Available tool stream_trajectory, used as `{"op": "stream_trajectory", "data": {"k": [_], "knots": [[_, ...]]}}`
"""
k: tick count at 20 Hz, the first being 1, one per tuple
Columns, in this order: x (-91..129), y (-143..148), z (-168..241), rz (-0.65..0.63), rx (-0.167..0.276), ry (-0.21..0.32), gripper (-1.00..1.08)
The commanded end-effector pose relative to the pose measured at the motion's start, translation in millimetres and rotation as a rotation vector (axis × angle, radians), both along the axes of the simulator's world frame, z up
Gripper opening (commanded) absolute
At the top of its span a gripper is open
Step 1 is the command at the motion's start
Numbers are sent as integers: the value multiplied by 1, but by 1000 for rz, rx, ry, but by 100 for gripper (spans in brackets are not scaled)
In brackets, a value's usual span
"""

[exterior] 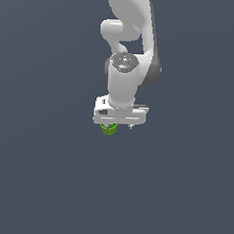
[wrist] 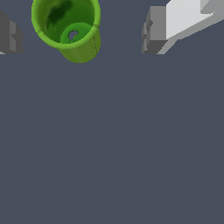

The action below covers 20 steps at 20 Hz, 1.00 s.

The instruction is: Pick up the object and move it to a goal position.

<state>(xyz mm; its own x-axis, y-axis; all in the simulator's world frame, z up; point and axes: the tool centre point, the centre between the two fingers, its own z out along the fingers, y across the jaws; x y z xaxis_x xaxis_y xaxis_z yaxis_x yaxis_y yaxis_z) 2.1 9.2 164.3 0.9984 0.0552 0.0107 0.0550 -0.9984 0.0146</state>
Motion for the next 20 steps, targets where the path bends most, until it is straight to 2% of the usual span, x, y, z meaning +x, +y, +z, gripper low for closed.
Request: {"op": "stream_trajectory", "data": {"k": [1, 7, 12, 20], "knots": [[0, 0, 0, 0, 0, 0, 28], [2, -14, 6, -42, 4, -4, 28], [1, -14, 4, -28, -1, 3, 28], [-3, -14, -9, 91, -43, 73, 28]]}}
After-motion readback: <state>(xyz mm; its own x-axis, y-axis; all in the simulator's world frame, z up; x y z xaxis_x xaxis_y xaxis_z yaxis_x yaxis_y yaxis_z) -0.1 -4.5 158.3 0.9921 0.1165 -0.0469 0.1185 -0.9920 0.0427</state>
